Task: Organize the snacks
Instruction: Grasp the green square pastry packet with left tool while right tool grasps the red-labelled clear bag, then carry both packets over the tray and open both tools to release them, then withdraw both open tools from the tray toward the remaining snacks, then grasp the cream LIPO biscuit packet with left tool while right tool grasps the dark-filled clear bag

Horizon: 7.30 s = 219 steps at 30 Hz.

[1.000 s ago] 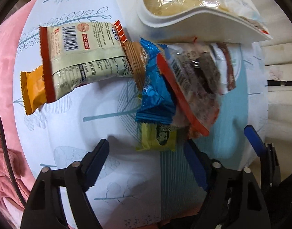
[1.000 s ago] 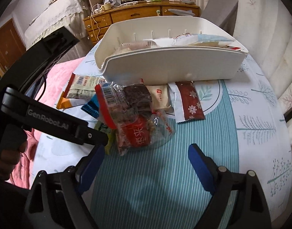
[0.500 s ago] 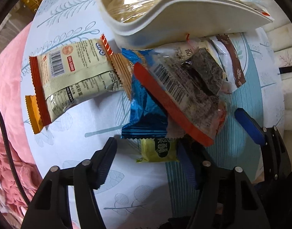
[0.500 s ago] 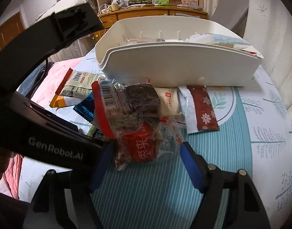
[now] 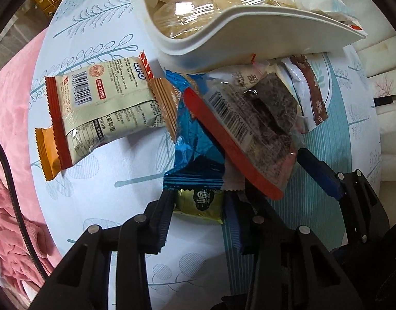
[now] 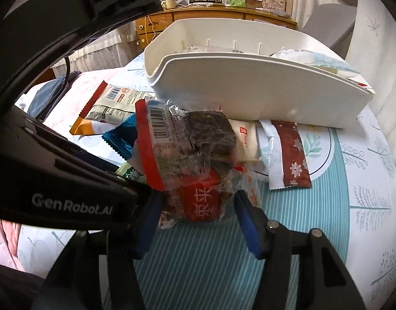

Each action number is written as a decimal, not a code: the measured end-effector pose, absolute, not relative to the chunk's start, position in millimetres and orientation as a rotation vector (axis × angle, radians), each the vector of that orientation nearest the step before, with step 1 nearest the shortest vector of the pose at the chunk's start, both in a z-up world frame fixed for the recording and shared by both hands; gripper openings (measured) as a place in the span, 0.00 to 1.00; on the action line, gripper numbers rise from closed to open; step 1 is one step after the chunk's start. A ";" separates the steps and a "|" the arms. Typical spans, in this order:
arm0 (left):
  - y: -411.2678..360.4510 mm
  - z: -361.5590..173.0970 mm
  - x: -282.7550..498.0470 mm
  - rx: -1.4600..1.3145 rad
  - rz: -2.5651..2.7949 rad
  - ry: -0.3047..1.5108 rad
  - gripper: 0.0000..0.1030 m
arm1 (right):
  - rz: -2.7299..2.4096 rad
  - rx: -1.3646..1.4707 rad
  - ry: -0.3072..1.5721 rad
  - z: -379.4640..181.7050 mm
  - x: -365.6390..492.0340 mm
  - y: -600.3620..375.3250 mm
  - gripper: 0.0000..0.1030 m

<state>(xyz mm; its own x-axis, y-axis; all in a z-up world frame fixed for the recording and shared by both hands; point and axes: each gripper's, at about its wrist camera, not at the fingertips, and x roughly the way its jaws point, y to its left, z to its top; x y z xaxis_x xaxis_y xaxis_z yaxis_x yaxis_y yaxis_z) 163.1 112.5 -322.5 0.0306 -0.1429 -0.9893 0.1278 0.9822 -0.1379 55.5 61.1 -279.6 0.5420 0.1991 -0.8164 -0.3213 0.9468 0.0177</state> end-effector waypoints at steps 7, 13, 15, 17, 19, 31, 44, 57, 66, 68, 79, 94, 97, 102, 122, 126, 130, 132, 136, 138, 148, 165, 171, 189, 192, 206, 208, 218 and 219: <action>137.3 -327.6 162.6 -0.051 -0.233 1.560 0.36 | 0.292 -0.118 0.962 -277.0 53.0 62.7 0.43; 150.3 -329.3 152.4 -0.067 -0.243 1.600 0.35 | 0.294 -0.104 0.988 -271.1 47.3 65.6 0.13; 155.0 -329.3 149.7 -0.076 -0.247 1.611 0.35 | 0.288 -0.100 1.020 -273.9 45.4 66.4 0.09; 159.5 -327.8 142.9 -0.077 -0.252 1.613 0.35 | 0.284 -0.082 1.029 -274.9 41.7 66.0 0.09; 163.9 -322.9 137.2 -0.079 -0.257 1.610 0.35 | 0.280 -0.050 1.040 -274.0 40.3 64.4 0.09; 182.2 -292.7 119.6 -0.115 -0.256 1.567 0.35 | 0.239 -0.038 1.023 -263.0 55.0 59.5 0.45; 211.4 -257.0 111.8 -0.155 -0.210 1.530 0.35 | 0.255 -0.188 1.050 -285.1 88.5 80.4 0.77; 232.4 -240.6 99.7 -0.201 -0.142 1.500 0.35 | 0.316 -0.175 1.036 -292.4 88.0 72.9 0.73; 233.4 -225.0 97.7 -0.247 -0.084 1.469 0.35 | 0.380 -0.213 1.052 -288.1 84.4 61.2 0.59; 231.4 -219.1 97.9 -0.252 -0.075 1.459 0.35 | 0.397 -0.221 1.063 -286.9 83.7 58.7 0.58; 205.9 -190.6 108.0 -0.284 -0.051 1.411 0.35 | 0.485 -0.222 1.098 -265.3 63.7 26.8 0.57; 162.7 -132.1 155.2 -0.233 -0.186 1.338 0.35 | 0.546 -0.220 0.951 -174.8 75.1 -21.4 0.58; 154.2 -119.3 169.9 -0.210 -0.205 1.314 0.35 | 0.551 -0.212 0.918 -158.2 88.7 -24.3 0.58; 145.1 -103.6 195.8 -0.181 -0.209 1.277 0.36 | 0.567 -0.213 0.872 -137.5 108.6 -24.9 0.58; 159.5 -131.5 260.8 -0.242 -0.129 1.307 0.37 | 0.534 -0.122 0.803 -142.8 165.2 -6.2 0.61; 162.0 -133.4 260.9 -0.245 -0.128 1.305 0.48 | 0.529 -0.126 0.830 -154.2 173.3 3.3 0.65; 167.4 -131.8 255.3 -0.255 -0.136 1.299 0.52 | 0.516 -0.108 0.884 -163.6 178.0 6.6 0.70; 171.3 -129.9 251.6 -0.261 -0.134 1.294 0.52 | 0.513 -0.089 0.890 -164.3 178.2 6.1 0.70; 182.3 -124.6 240.6 -0.278 -0.121 1.279 0.53 | 0.497 -0.076 0.869 -158.9 174.1 6.4 0.70; 187.9 -121.3 233.0 -0.286 -0.118 1.269 0.53 | 0.483 -0.063 0.864 -155.8 171.2 6.0 0.72; 213.5 -110.2 186.0 -0.292 -0.119 1.234 0.53 | 0.416 0.015 0.875 -146.7 142.1 2.5 0.72; 257.9 -118.0 110.3 -0.197 -0.169 1.203 0.53 | 0.263 0.247 0.986 -161.1 79.6 7.1 0.72; 267.1 -131.1 93.8 -0.112 -0.190 1.188 0.53 | 0.235 0.338 1.031 -173.1 66.5 12.1 0.72; 238.8 -152.7 108.4 0.240 -0.407 1.032 0.53 | 0.194 0.444 1.164 -208.1 75.6 11.5 0.72; 230.3 -160.7 116.5 0.307 -0.445 1.030 0.53 | 0.180 0.427 1.184 -217.4 79.4 12.0 0.72; 197.9 -207.6 160.5 0.549 -0.577 1.147 0.64 | 0.230 0.205 1.163 -249.0 92.9 33.4 0.72; 191.6 -216.9 164.4 0.589 -0.604 1.171 0.65 | 0.239 0.154 1.117 -247.8 92.6 37.8 0.72; 175.6 -256.4 169.3 0.732 -0.628 1.232 0.76 | 0.250 0.013 1.001 -249.9 100.7 44.2 0.72; 174.6 -261.2 169.0 0.757 -0.624 1.232 0.76 | 0.262 0.003 1.001 -251.9 102.3 45.1 0.72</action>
